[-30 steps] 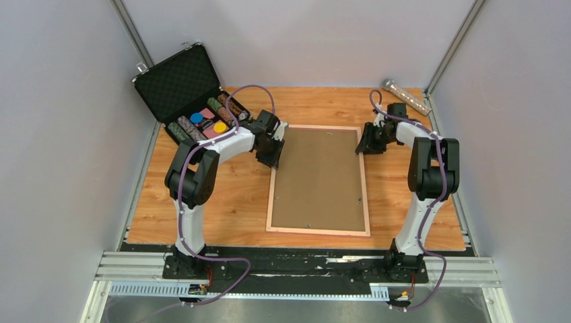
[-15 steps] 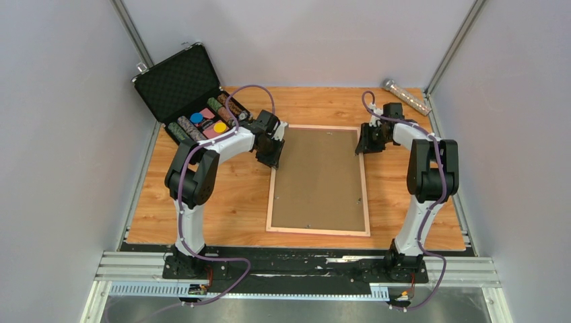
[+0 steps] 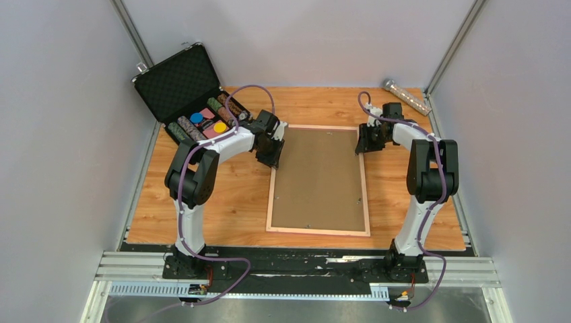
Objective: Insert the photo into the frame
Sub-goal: Install the photo frame at the center of the board.
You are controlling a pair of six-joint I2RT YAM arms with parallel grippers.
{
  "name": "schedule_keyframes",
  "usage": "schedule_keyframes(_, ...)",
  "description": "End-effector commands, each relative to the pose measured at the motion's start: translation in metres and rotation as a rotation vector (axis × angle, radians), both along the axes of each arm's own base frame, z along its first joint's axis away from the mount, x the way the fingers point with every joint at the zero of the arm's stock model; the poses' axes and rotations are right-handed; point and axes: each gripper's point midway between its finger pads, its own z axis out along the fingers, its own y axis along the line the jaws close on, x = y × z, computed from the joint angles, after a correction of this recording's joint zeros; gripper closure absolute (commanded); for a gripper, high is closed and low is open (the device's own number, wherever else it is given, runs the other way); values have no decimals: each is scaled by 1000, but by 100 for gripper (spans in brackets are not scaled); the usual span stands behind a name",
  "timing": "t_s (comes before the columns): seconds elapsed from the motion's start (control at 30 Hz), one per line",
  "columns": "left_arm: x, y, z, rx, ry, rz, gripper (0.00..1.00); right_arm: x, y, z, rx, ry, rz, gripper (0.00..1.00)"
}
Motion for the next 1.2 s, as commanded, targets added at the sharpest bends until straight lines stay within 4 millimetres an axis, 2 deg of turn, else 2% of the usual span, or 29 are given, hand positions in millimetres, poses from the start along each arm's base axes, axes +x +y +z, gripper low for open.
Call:
schedule_keyframes(0.0,-4,5,-23,38,34,-18,100,-17,-3,-5,-32,39,57,68)
schedule_keyframes(0.13,-3,5,-22,37,33,-16,100,-17,-2,-3,-24,33,77,67)
schedule_keyframes(0.27,-3,5,-22,36,33,-14,100,-13,-2,3,-10,25,57,61)
schedule_keyframes(0.43,-3,6,-22,35,33,-10,100,-5,-5,20,20,4,-5,52)
schedule_keyframes(0.57,-3,6,-23,31,38,-1,100,-9,-7,37,28,-25,-21,48)
schedule_keyframes(0.7,-3,6,-23,28,42,7,100,-29,-5,53,29,-54,13,46)
schedule_keyframes(1.03,-1,7,-18,22,31,7,100,-121,-2,41,-21,5,138,44)
schedule_keyframes(1.17,-2,7,-19,23,32,4,100,-146,1,38,-48,-4,175,42)
